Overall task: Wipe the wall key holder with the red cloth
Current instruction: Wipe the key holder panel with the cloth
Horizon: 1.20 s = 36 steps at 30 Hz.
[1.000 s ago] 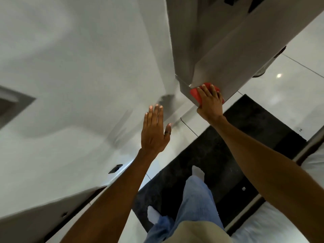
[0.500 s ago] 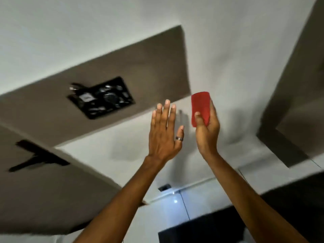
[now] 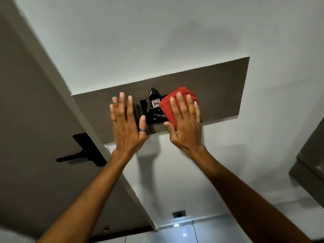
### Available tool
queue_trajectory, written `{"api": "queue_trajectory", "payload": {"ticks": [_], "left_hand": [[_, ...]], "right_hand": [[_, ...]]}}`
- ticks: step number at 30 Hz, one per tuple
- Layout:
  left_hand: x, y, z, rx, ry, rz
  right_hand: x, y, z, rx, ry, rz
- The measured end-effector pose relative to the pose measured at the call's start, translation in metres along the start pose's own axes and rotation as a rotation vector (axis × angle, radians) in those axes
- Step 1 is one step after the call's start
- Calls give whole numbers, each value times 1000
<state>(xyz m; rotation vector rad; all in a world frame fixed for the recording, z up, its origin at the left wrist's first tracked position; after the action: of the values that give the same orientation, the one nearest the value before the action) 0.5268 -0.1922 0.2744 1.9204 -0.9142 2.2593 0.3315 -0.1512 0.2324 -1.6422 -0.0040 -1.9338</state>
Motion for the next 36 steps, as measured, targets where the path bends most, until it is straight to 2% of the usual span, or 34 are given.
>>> {"api": "queue_trajectory", "payload": {"ticks": [4,12,14,18,21,25,28,32,36], "left_hand": [[13,11,10,20,24,-34],[31,29,19,138,26,-178],[29,34,19,172,18,-208],[28,40,18,215,16,-233],[28,39,17,233,14,-247],[28,40,17,237,21,-257],[26,40,19,231,27,-259],[25,42,18,227,24,-261],[26,40,18,227,20,-270]], "right_hand": [[10,-1,-11,-158,-139,-68],[41,12,-35,-161,-492,-161],[36,19,-36,-162,-467,-236],[7,35,-26,-102,-219,-392],[-3,36,-14,-79,-114,-401],[33,29,1,-21,-14,-474],[47,31,2,-35,-33,-485],[14,31,-13,-79,-147,-417],[16,24,-11,-60,-146,-398]]}}
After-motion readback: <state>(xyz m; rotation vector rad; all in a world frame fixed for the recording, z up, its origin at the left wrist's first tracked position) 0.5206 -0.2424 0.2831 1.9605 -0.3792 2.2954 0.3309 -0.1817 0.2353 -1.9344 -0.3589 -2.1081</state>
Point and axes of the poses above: each hand's wrist, its own x-axis towards the middle knuckle, its own y-axis out of the palm, z = x × y, the point moved 3 cm from there along x, towards the middle knuckle, and after that the axes turned 12 degrees about x, right-handed, at the moved point
